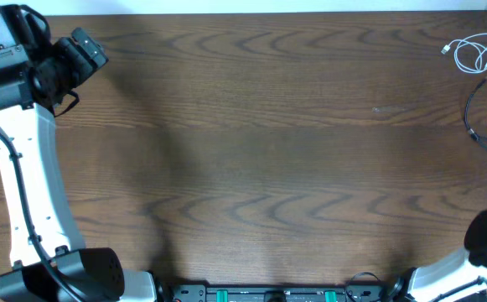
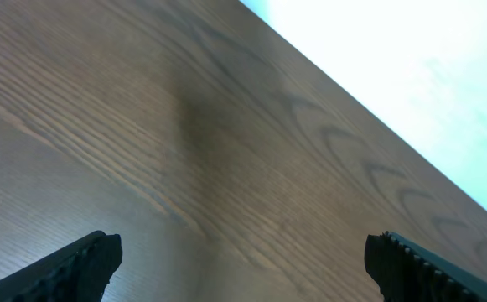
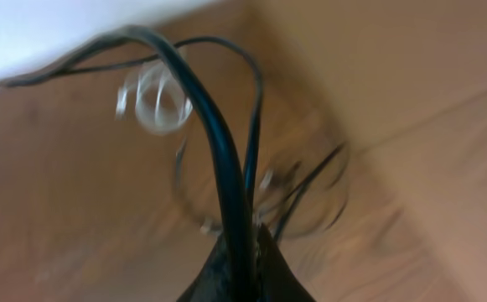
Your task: Untangle cables
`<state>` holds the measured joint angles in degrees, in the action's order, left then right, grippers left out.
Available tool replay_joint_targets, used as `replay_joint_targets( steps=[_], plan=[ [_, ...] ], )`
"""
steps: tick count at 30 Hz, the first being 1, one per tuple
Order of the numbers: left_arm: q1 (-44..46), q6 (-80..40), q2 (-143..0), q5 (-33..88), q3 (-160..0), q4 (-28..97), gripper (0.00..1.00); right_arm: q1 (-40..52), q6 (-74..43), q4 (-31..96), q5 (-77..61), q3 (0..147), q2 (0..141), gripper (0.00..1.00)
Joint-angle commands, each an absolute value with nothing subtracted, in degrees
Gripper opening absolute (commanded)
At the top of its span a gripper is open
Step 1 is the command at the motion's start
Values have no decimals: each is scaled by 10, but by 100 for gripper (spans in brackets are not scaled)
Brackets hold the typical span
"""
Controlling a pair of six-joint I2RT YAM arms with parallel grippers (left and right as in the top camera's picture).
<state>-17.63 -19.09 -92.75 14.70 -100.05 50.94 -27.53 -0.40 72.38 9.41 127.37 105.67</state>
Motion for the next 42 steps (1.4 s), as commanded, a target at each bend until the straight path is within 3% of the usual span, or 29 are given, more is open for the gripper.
replay_joint_targets(
  steps=[1,12,30,31,33,34,36,42],
  plan=[
    [-166,-187,-948,147,-996,509,97,-278,-54,779,60,1273,1097,1],
    [-141,-187,-991,148,-996,509,97,-280,-46,891,57,1273,1259,1],
    [-134,-188,-995,148,-996,498,97,-366,-42,811,27,1275,1299,3],
    [-134,-188,-995,148,-996,498,97,-367,-42,810,25,1275,1299,16],
    [-131,-188,-995,147,-996,498,97,-367,-42,811,24,1275,1299,65],
    [-131,-188,-995,148,-996,496,97,-367,-42,813,23,1275,1298,80],
    [-128,-187,-995,148,-996,492,97,-367,-42,814,11,1275,1295,99],
    [-128,-185,-995,148,-996,471,97,-367,-41,816,-18,1291,1250,99]
  ],
)
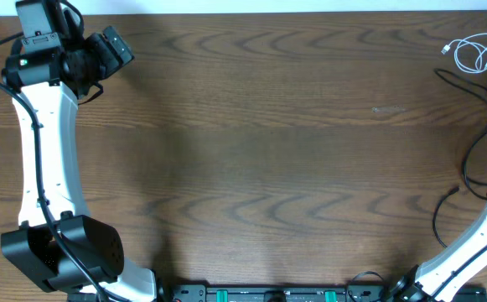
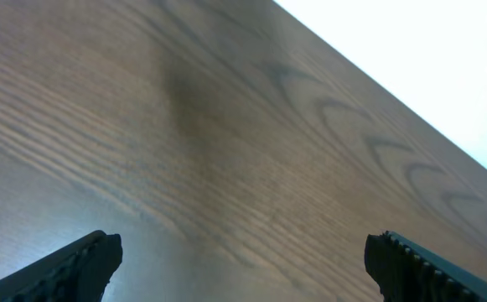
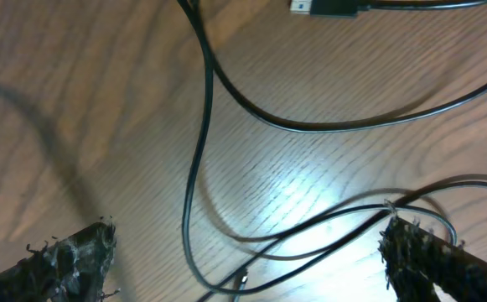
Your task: Untangle cables
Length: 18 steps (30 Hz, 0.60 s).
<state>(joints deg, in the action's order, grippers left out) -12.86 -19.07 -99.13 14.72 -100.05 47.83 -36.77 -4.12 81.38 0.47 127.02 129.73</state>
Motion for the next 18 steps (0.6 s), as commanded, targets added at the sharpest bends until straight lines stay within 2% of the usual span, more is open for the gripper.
replay_joint_targets(
  steps=[1,7,13,18],
  plan=[
    [-128,-180,-995,148,-996,466,97,-366,-38,816,-26,1296,1238,99],
    [-128,-145,-985,171,-1004,434,92,-355,18,806,-102,1315,1141,99],
    [-128,-111,-926,171,-1014,418,92,-312,75,809,-184,1315,1041,99],
    [-128,-110,-878,169,-1014,427,95,-240,81,823,-201,1315,970,99]
  ],
)
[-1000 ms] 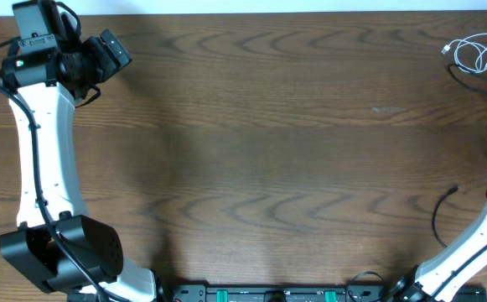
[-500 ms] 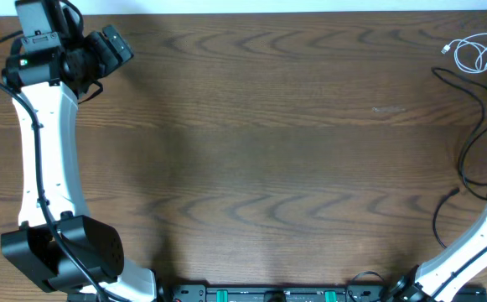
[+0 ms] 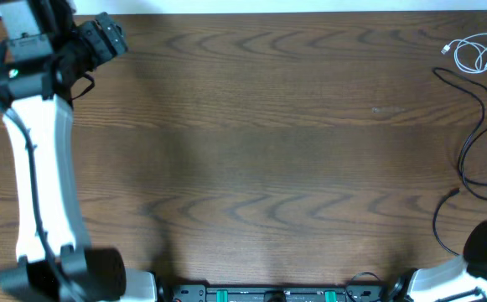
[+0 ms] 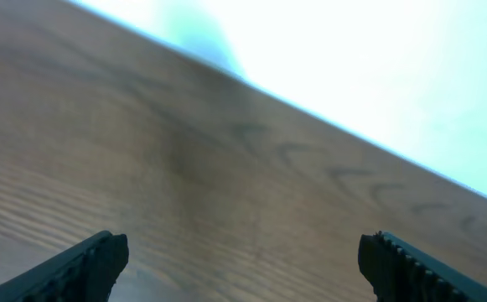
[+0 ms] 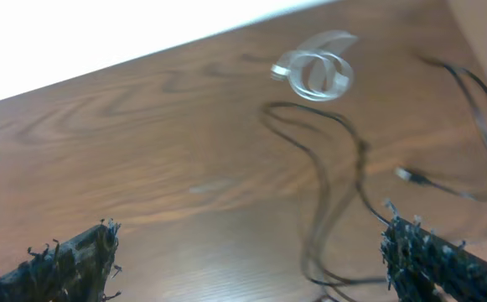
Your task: Untangle cables
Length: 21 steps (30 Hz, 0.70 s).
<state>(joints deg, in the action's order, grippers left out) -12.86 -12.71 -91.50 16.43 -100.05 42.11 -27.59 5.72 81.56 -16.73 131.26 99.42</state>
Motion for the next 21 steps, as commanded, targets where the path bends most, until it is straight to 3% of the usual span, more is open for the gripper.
replay_joint_targets(
  steps=[1,11,21],
  plan=[
    [-128,-110,-874,169,-1014,433,98,-223,85,829,-201,1315,958,99],
    [-128,-110,-873,169,-1014,465,98,-73,84,879,-201,1315,889,99],
    [-128,-110,-873,169,-1014,464,98,-10,13,921,-201,1315,883,99]
  ],
)
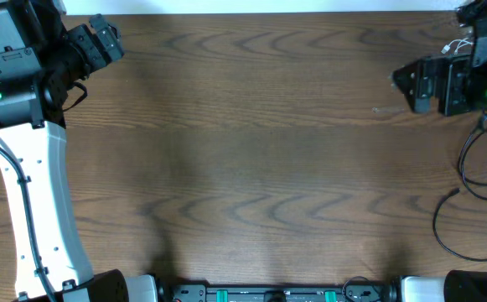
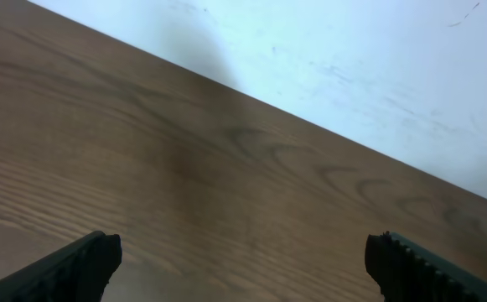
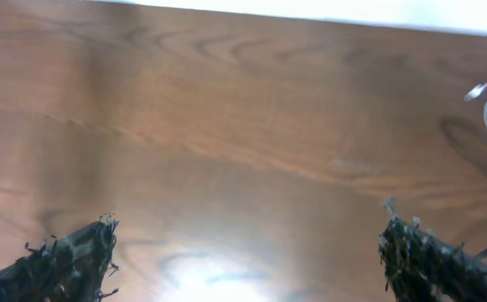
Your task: Untangle cables
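Observation:
A thin black cable (image 1: 434,222) lies in loose loops along the table's right edge, and a short bit of it shows in the right wrist view. The coiled white cable (image 1: 454,46) at the far right corner is mostly hidden under my right arm; part of its loop shows at the wrist view's right edge. My right gripper (image 1: 402,82) (image 3: 247,243) is open and empty, pointing left, away from both cables. My left gripper (image 1: 105,38) (image 2: 243,252) is open and empty at the far left corner.
The dark wooden table (image 1: 260,168) spans the view, with a white wall (image 2: 352,67) behind its far edge. My left arm (image 1: 33,168) runs down the left side.
My right arm was at the near right corner, mostly out of the overhead view. It now reaches over the far right corner, covering the white cable. The left gripper turned slightly.
My right gripper was shut on the black cable, holding it up near the right edge. Then it stood open above the cable, which lay spread along the right side. It was then back at the near corner, and is now far right. The left gripper stayed open.

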`<state>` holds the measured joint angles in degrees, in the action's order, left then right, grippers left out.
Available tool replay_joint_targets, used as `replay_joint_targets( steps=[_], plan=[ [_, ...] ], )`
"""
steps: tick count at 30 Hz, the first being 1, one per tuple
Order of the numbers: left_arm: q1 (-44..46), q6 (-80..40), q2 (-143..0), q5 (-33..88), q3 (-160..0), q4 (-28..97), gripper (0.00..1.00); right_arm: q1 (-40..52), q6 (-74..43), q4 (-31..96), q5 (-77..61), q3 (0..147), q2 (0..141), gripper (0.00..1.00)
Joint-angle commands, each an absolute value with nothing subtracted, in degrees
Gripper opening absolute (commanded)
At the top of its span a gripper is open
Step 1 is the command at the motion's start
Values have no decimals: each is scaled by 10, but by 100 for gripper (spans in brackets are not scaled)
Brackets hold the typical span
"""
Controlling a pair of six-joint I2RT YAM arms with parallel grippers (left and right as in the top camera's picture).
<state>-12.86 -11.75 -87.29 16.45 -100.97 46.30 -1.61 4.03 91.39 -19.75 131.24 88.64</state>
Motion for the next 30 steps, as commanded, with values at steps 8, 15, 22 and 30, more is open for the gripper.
replay_joint_targets(
  steps=[8,15,22,30],
  plan=[
    [-128,-110,-873,169,-1014,464,98,-11,13,961,-196,1315,883,99],
    [-128,-110,-873,169,-1014,464,98,-10,13,963,-165,1311,881,99],
    [-128,-110,-873,169,-1014,464,98,5,14,839,-88,1220,806,99],
    [-128,-110,-873,169,-1014,464,98,-8,24,529,-48,855,580,99]
  ],
)
